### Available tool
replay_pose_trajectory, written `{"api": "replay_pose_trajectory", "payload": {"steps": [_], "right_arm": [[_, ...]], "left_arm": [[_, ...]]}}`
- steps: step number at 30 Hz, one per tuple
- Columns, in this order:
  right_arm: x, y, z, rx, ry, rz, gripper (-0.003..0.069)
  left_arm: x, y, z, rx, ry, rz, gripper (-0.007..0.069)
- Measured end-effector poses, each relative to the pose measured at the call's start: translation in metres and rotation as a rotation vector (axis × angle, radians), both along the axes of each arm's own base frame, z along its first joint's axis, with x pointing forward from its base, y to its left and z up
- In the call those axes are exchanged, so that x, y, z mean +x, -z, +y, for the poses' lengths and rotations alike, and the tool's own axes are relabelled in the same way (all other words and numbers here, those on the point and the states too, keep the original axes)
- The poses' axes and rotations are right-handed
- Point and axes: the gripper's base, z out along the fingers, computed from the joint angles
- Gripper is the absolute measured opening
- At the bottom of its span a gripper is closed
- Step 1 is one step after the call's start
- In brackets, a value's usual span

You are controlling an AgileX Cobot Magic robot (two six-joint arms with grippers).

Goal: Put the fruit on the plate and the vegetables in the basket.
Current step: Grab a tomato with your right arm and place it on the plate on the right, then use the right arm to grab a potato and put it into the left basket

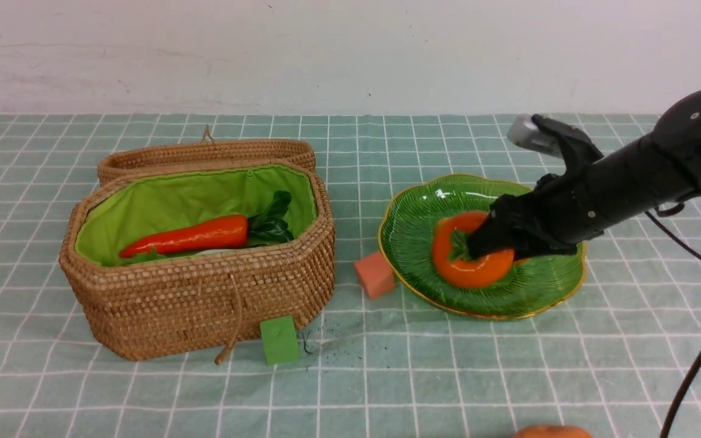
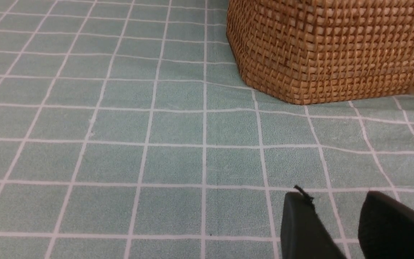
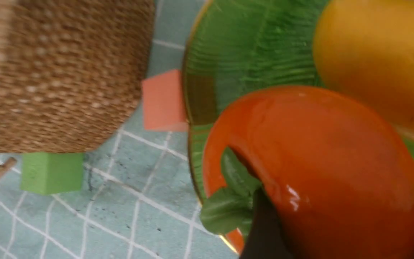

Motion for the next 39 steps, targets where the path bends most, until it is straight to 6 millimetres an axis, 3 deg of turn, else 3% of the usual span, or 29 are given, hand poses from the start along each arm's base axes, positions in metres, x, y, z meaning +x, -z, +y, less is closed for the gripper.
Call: {"api": "replay_pose_trajectory", "payload": {"steps": [2,5,6,8,13,17,18,20,23,24,28,31,32,35,39], "right_arm": [[0.001,0.004,0.0,-0.006,0.003,0.005,0.0474],[0.002,0.005,-0.002,-0.027,0.003,-0.006,0.0563],[0.002,0.004,-0.002,-0.039,-0.002,-0.014,0.0631],[0.001,0.002,-0.004,-0.059,-0.013,-0.023,0.0665],[-0.011,-0.023,-0.006,-0.106,-0.078,-0.059,0.0664],[-0.048,-0.075,-0.006,-0.128,-0.228,-0.123,0.0631],[-0.065,-0.093,-0.003,-0.14,-0.304,-0.165,0.0617],[-0.081,-0.101,0.0,-0.153,-0.383,-0.186,0.0605],[-0.135,-0.114,0.012,-0.244,-0.703,-0.266,0.058],[-0.139,-0.116,0.012,-0.253,-0.723,-0.281,0.0578],[-0.18,-0.091,0.021,-0.416,-0.925,-0.257,0.0576],[-0.192,-0.068,0.025,-0.534,-1.028,-0.229,0.0584],[-0.198,-0.053,0.027,-0.617,-1.088,-0.22,0.0592],[-0.197,-0.03,0.028,-0.751,-1.133,-0.245,0.0598],[-0.189,-0.01,0.035,-0.766,-1.139,-0.271,0.0597]], "left_arm": [[0.0,0.0,0.0,0.0,0.0,0.0,0.0238],[0.0,0.0,0.0,0.0,0.0,0.0,0.0238],[0.0,0.0,0.0,0.0,0.0,0.0,0.0238],[0.0,0.0,0.0,0.0,0.0,0.0,0.0238],[0.0,0.0,0.0,0.0,0.0,0.0,0.0238],[0.0,0.0,0.0,0.0,0.0,0.0,0.0238],[0.0,0.0,0.0,0.0,0.0,0.0,0.0239],[0.0,0.0,0.0,0.0,0.0,0.0,0.0239],[0.0,0.0,0.0,0.0,0.0,0.0,0.0239],[0.0,0.0,0.0,0.0,0.0,0.0,0.0239],[0.0,0.0,0.0,0.0,0.0,0.0,0.0239],[0.0,0.0,0.0,0.0,0.0,0.0,0.0239],[0.0,0.0,0.0,0.0,0.0,0.0,0.0239],[0.0,0.0,0.0,0.0,0.0,0.0,0.0239],[0.0,0.0,0.0,0.0,0.0,0.0,0.0239]]}}
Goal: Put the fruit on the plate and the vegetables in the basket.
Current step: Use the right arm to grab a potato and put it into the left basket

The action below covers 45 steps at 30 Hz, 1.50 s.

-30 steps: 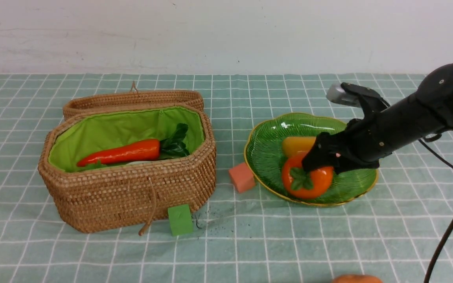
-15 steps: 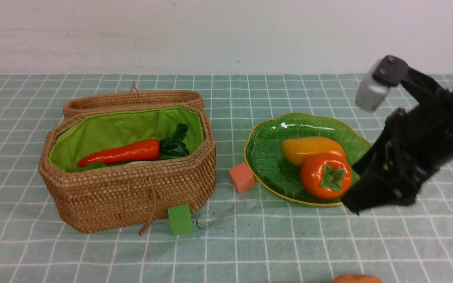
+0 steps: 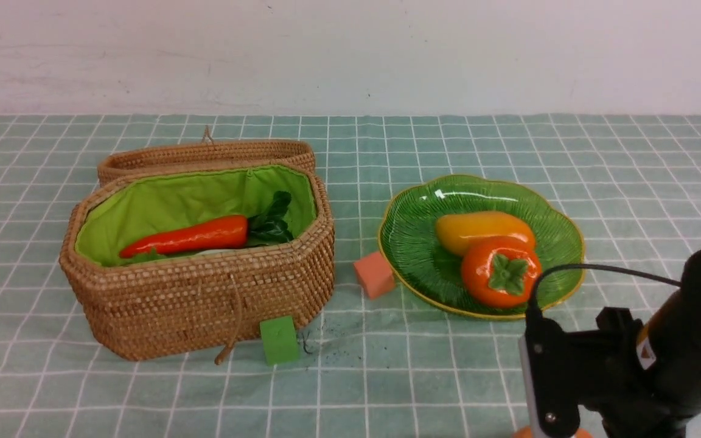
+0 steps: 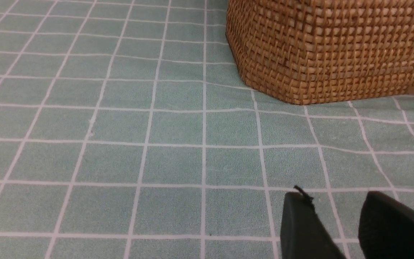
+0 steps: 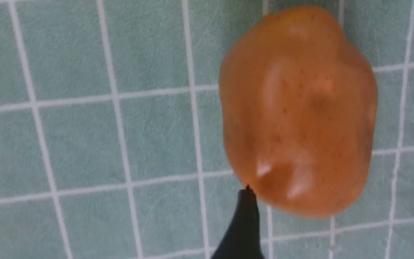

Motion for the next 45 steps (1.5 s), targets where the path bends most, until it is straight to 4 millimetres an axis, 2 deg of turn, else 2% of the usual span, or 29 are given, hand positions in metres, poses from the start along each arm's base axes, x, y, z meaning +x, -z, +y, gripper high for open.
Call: {"api": "replay_pose_trajectory", "payload": {"steps": [6,10,15,18,19,20,21,22,23,24,25,26,28,30,32,35,38,42,45], "right_arm": [[0.009,0.034,0.015,0.034,-0.034,0.117,0.0591],[0.016,0.035,0.02,0.015,-0.054,0.165,0.0577],[0.022,0.022,0.027,0.009,-0.051,0.267,0.0576],[0.032,-0.005,0.034,0.022,-0.047,0.274,0.0576],[0.033,-0.007,0.035,0.024,-0.049,0.271,0.0576],[0.041,-0.027,0.04,0.047,-0.044,0.232,0.0576],[0.043,-0.03,0.041,0.051,-0.042,0.227,0.0576],[0.05,-0.048,0.045,0.081,-0.032,0.179,0.0576],[0.053,-0.053,0.047,0.092,-0.029,0.163,0.0576],[0.062,-0.079,0.054,0.154,-0.023,0.091,0.0574],[0.063,-0.082,0.055,0.162,-0.022,0.083,0.0574],[0.071,-0.105,0.063,0.245,-0.018,0.017,0.0574],[0.083,-0.13,0.076,0.382,-0.007,-0.073,0.0574],[0.09,-0.14,0.083,0.46,0.003,-0.122,0.0574],[0.116,-0.153,0.106,0.672,0.043,-0.233,0.0573],[0.146,-0.139,0.133,0.844,0.106,-0.28,0.0573],[0.17,-0.102,0.157,0.896,0.148,-0.268,0.0573],[0.182,-0.064,0.17,0.901,0.227,-0.172,0.0573],[0.185,-0.058,0.171,0.922,0.313,-0.112,0.0596]], "left_arm": [[0.0,0.0,0.0,0.0,0.0,0.0,0.0239],[0.0,0.0,0.0,0.0,0.0,0.001,0.0239],[0.0,0.0,0.0,0.0,0.0,0.001,0.0239],[0.0,0.0,0.0,0.0,0.0,0.001,0.0239],[0.0,0.0,0.0,0.0,0.0,0.001,0.0239],[0.0,0.0,0.0,0.0,0.0,0.001,0.0239],[0.0,0.0,0.0,0.0,0.0,0.001,0.0239],[0.0,0.0,0.0,0.0,0.0,0.001,0.0239],[0.0,0.0,0.0,0.0,0.0,0.001,0.0239],[0.0,0.0,0.0,0.0,0.0,0.001,0.0239],[0.0,0.0,0.0,0.0,0.0,0.001,0.0239],[0.0,0.0,0.0,0.0,0.0,0.001,0.0239],[0.0,0.0,0.0,0.0,0.0,0.001,0.0239],[0.0,0.0,0.0,0.0,0.0,0.001,0.0239],[0.0,0.0,0.0,0.0,0.0,0.001,0.0239],[0.0,0.0,0.0,0.0,0.0,0.001,0.0239],[0.0,0.0,0.0,0.0,0.0,0.001,0.0239],[0.0,0.0,0.0,0.0,0.0,0.001,0.0239],[0.0,0.0,0.0,0.0,0.0,0.001,0.0239]]}}
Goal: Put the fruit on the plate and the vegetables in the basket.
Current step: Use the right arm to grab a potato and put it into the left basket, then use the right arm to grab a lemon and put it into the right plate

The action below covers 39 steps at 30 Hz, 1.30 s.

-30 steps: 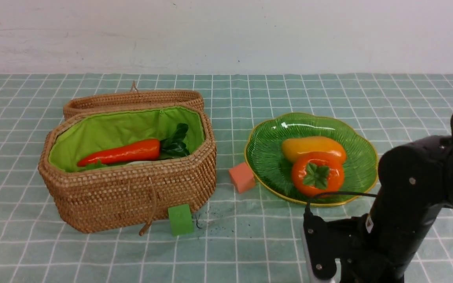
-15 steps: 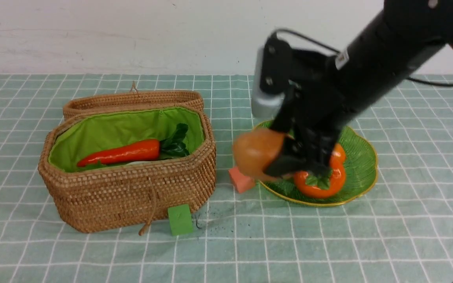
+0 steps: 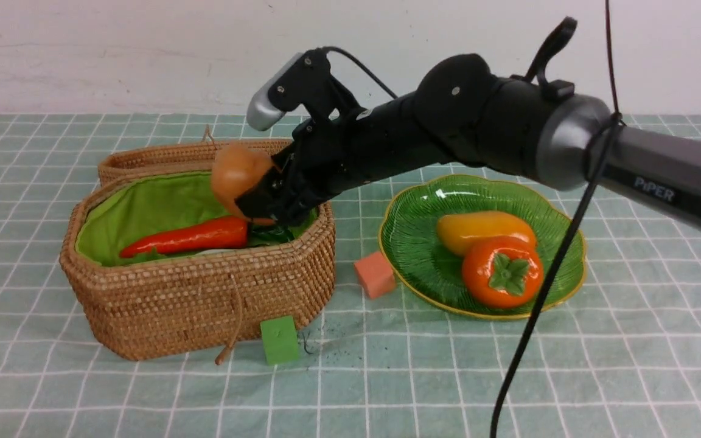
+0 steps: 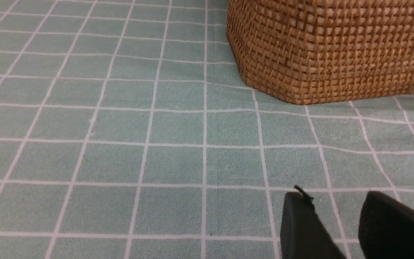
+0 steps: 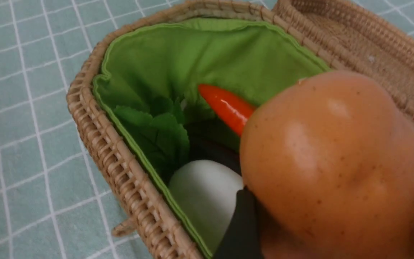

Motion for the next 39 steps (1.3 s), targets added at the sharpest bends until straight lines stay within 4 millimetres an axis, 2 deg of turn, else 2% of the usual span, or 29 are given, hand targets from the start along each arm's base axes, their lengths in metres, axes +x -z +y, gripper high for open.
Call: {"api": "replay_pose_trajectory", "payload": {"steps": [4,8,9,12,13,14,15,16,18,19,21,22,23,25,26,27,28,29,30,33,39], "right_arm": [[-0.002,-0.012,-0.008,0.005,0.006,0.021,0.0674],[-0.014,-0.039,-0.027,-0.036,-0.022,0.039,0.0678],[-0.022,-0.057,-0.04,-0.057,-0.019,0.049,0.0676],[-0.044,-0.095,-0.076,-0.121,0.011,0.11,0.0676],[-0.045,-0.097,-0.078,-0.126,0.013,0.117,0.0676],[-0.06,-0.108,-0.095,-0.191,0.018,0.173,0.0674],[-0.069,-0.11,-0.104,-0.238,0.016,0.204,0.0673],[-0.071,-0.11,-0.105,-0.246,0.015,0.209,0.0673],[-0.09,-0.096,-0.117,-0.309,0.023,0.27,0.067],[-0.1,-0.072,-0.12,-0.34,0.023,0.316,0.0668],[-0.111,-0.045,-0.122,-0.401,0.0,0.332,0.0666],[-0.114,-0.038,-0.122,-0.421,-0.011,0.331,0.0666],[-0.127,-0.011,-0.123,-0.506,-0.078,0.317,0.0666],[-0.146,0.017,-0.116,-0.613,-0.195,0.256,0.0666],[-0.146,0.017,-0.116,-0.613,-0.195,0.256,0.0666],[-0.162,0.036,-0.107,-0.703,-0.297,0.194,0.0666],[-0.169,0.045,-0.102,-0.74,-0.332,0.162,0.0666],[-0.169,0.047,-0.101,-0.743,-0.333,0.152,0.0666],[-0.175,0.06,-0.094,-0.785,-0.351,0.117,0.0666],[-0.177,0.076,-0.086,-0.823,-0.345,0.151,0.0666],[-0.167,0.106,-0.075,-0.817,-0.322,0.135,0.0658]], "left_arm": [[0.0,0.0,0.0,0.0,0.0,0.0,0.0239],[0.0,0.0,0.0,0.0,0.0,0.0,0.0239],[0.0,0.0,0.0,0.0,0.0,0.0,0.0239],[0.0,0.0,0.0,0.0,0.0,0.0,0.0239],[0.0,0.0,0.0,0.0,0.0,0.0,0.0239],[0.0,0.0,0.0,0.0,0.0,0.0,0.0239],[0.0,0.0,0.0,0.0,0.0,0.0,0.0239],[0.0,0.0,0.0,0.0,0.0,0.0,0.0239],[0.0,0.0,0.0,0.0,0.0,0.0,0.0239],[0.0,0.0,0.0,0.0,0.0,0.0,0.0239],[0.0,0.0,0.0,0.0,0.0,0.0,0.0239],[0.0,0.0,0.0,0.0,0.0,0.0,0.0239],[0.0,0.0,0.0,0.0,0.0,0.0,0.0239],[0.0,0.0,0.0,0.0,0.0,0.0,0.0239],[0.0,0.0,0.0,0.0,0.0,0.0,0.0239],[0.0,0.0,0.0,0.0,0.0,0.0,0.0239],[0.0,0.0,0.0,0.0,0.0,0.0,0.0239],[0.0,0.0,0.0,0.0,0.0,0.0,0.0239],[0.0,0.0,0.0,0.0,0.0,0.0,0.0239],[0.0,0.0,0.0,0.001,0.0,0.0,0.0239],[0.0,0.0,0.0,0.003,0.0,0.0,0.0239]]}}
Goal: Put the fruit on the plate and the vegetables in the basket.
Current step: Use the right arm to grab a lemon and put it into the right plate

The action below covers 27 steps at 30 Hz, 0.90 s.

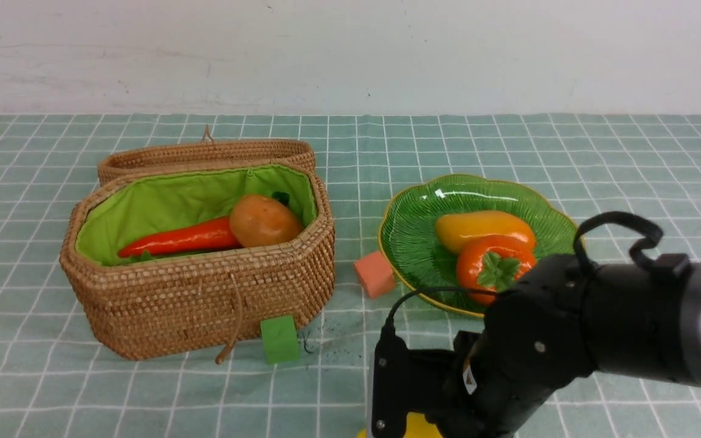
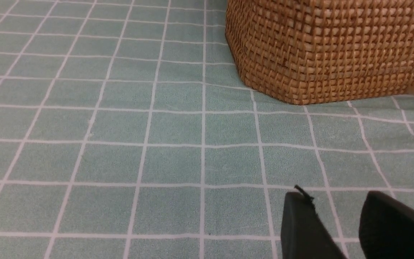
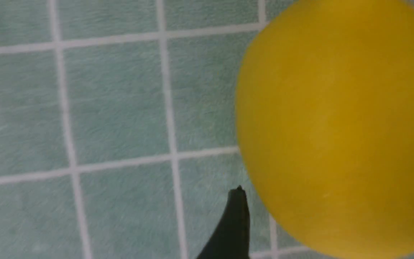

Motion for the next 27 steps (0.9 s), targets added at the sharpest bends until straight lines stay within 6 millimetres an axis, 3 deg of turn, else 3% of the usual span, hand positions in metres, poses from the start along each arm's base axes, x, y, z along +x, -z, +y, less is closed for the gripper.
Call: {"api": "replay_pose_trajectory", "payload": {"steps": [6,9,13,16,17,22,27], "right_arm": [[-0.002,-0.001,0.005,0.035,-0.031,0.039,0.0583],[-0.003,-0.008,0.009,0.055,-0.05,0.066,0.0462],[0.003,-0.018,0.015,0.08,-0.022,0.059,0.0414],[0.011,-0.04,0.022,0.114,0.032,0.045,0.0436],[0.016,-0.057,0.027,0.129,0.059,0.04,0.0486],[0.021,-0.099,0.039,0.199,0.1,0.079,0.0656],[0.019,-0.113,0.051,0.314,0.132,0.146,0.0676]], "left_arm": [[0.0,0.0,0.0,0.0,0.0,0.0,0.0239],[0.0,0.0,0.0,0.0,0.0,0.0,0.0239],[0.0,0.0,0.0,0.001,0.0,0.0,0.0239],[0.0,0.0,0.0,0.001,0.0,0.0,0.0239],[0.0,0.0,0.0,0.001,0.0,0.0,0.0239],[0.0,0.0,0.0,0.001,0.0,0.0,0.0239],[0.0,0.0,0.0,0.001,0.0,0.0,0.0239]]}}
